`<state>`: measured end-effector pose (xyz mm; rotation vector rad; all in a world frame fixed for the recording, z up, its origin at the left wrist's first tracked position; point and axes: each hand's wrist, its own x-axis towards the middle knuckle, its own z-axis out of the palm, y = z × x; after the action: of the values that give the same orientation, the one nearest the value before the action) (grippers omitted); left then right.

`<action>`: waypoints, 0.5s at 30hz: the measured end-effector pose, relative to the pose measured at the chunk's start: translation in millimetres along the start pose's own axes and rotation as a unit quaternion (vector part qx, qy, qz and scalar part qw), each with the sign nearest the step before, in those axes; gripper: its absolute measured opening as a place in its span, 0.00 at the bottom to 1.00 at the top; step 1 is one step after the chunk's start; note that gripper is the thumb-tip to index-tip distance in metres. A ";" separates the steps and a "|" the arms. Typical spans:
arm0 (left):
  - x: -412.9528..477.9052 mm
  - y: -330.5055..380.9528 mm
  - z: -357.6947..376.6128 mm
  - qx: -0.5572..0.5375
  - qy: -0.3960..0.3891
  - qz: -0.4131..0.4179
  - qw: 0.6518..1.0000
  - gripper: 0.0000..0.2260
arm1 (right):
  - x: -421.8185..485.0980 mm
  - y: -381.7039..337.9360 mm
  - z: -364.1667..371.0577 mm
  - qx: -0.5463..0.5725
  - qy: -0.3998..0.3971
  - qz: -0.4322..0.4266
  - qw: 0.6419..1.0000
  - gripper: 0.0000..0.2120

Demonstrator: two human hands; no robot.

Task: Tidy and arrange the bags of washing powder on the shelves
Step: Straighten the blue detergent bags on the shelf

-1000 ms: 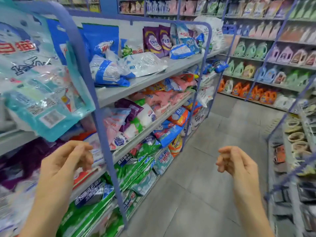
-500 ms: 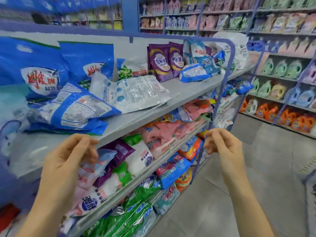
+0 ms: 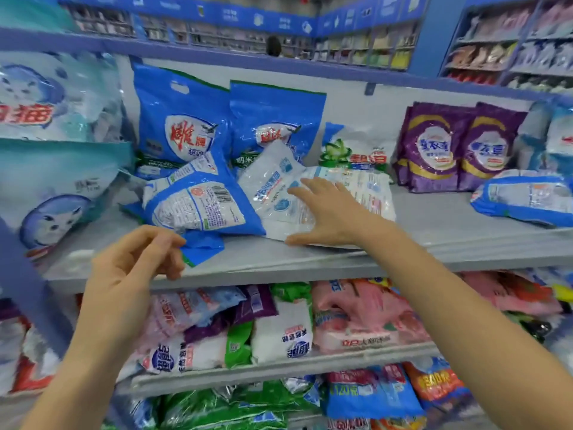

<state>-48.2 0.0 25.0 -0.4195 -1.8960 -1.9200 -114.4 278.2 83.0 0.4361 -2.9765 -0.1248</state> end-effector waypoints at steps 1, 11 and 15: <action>-0.8 2.2 0.9 0.004 0.007 0.003 1.000 0.14 | 8.0 0.6 5.5 -0.015 -0.037 -0.005 0.999 0.47; 3.2 11.8 18.3 0.011 0.030 0.001 0.999 0.12 | 36.9 16.5 4.8 -0.119 0.049 -0.038 0.991 0.23; 9.2 12.4 25.8 0.022 0.004 0.014 1.000 0.11 | 36.7 29.7 -2.1 -0.137 0.073 -0.037 0.987 0.20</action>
<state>-52.0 25.1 41.1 -0.4220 -1.9129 -1.8572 -157.3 295.7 92.4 0.4951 -2.7450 -0.4797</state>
